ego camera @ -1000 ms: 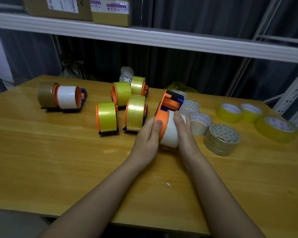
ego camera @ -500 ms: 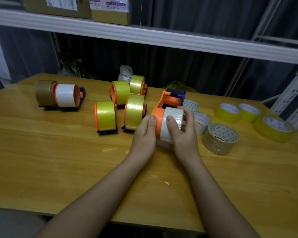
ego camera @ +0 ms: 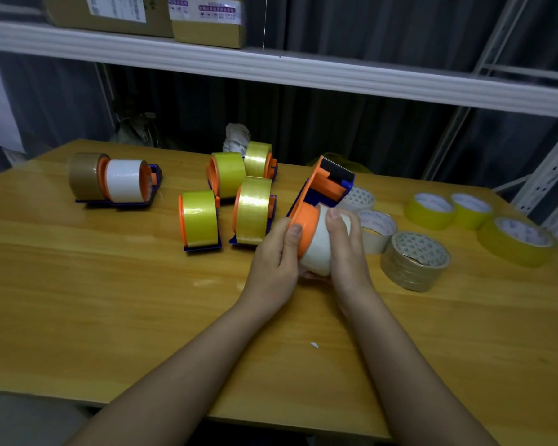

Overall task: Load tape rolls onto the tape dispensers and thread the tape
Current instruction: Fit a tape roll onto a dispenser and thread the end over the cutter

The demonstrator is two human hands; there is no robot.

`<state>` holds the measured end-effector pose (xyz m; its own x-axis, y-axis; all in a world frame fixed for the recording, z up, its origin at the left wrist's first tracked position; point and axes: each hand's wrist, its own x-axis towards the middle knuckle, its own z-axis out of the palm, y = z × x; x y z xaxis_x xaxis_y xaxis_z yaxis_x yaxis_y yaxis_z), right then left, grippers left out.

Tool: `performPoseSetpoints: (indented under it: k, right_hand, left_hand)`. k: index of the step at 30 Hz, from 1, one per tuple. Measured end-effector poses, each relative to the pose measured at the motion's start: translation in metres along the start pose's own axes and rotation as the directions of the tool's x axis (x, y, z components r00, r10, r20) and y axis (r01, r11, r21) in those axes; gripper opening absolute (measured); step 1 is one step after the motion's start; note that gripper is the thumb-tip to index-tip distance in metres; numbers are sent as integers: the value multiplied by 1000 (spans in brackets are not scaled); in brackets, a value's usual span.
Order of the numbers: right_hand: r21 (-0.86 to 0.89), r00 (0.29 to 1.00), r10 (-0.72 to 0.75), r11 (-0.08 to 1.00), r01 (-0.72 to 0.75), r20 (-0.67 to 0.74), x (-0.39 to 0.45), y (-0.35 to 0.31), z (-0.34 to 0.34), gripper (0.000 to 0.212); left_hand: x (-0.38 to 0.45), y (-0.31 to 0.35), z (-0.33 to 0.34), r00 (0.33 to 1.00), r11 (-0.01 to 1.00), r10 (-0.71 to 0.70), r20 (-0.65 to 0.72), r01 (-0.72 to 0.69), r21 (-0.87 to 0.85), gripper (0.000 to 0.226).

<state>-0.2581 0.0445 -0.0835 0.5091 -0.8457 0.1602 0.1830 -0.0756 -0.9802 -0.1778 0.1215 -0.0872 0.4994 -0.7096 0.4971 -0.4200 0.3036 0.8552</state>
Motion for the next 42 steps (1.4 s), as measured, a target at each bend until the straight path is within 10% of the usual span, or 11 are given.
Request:
performPoseSetpoints:
  k: [11, 22, 42]
  right_hand:
    - [-269, 913, -402, 889, 371, -67, -1, 8, -3, 49]
    - [-57, 995, -77, 995, 81, 59, 6, 3, -10, 34]
    - [-411, 765, -644, 691, 594, 24, 2, 10, -10, 47]
  left_hand:
    - [5, 10, 2, 994, 990, -92, -53, 86, -111, 26]
    - [3, 4, -10, 979, 955, -124, 162, 162, -247, 24]
    - [16, 25, 4, 945, 914, -321, -62, 291, -283, 36]
